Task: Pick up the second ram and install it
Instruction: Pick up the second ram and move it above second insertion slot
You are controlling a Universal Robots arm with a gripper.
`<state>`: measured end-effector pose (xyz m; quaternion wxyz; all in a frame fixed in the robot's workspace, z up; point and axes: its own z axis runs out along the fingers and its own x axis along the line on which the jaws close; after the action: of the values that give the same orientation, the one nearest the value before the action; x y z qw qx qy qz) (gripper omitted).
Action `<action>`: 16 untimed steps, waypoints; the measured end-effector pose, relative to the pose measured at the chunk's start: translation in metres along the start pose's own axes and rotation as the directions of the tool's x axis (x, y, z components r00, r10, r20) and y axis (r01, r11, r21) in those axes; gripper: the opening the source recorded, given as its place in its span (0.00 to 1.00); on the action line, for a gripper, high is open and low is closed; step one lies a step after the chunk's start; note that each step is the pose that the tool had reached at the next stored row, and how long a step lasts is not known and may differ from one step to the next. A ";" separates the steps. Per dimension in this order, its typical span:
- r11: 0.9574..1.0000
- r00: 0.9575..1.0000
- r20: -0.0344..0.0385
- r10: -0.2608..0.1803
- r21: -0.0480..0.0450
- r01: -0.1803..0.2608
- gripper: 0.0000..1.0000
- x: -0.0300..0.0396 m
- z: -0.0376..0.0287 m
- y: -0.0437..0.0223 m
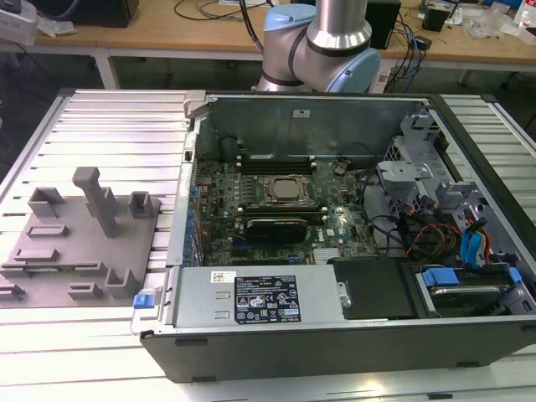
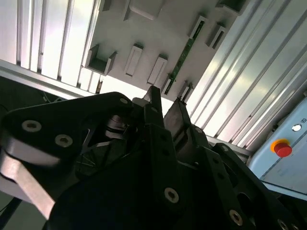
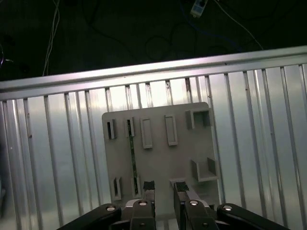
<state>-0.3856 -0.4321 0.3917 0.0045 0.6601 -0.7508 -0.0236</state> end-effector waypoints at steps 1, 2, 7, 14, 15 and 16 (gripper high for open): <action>1.000 1.000 0.000 0.000 0.000 0.000 0.30 0.0000 0.0000 0.0000; 1.000 1.000 0.000 0.000 0.000 0.000 0.30 0.0000 0.0000 0.0000; 1.000 1.000 0.000 0.000 0.000 0.000 0.30 0.0002 0.0054 -0.0002; 1.000 1.000 0.000 0.000 0.000 0.000 0.30 0.0004 0.0135 -0.0005; 1.000 1.000 0.000 0.000 0.000 0.000 0.30 0.0004 0.0145 -0.0005; 1.000 1.000 0.000 0.000 0.000 0.000 0.30 0.0004 0.0162 -0.0006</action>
<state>-0.3856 -0.4321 0.3755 0.0046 0.6600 -0.7509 -0.0234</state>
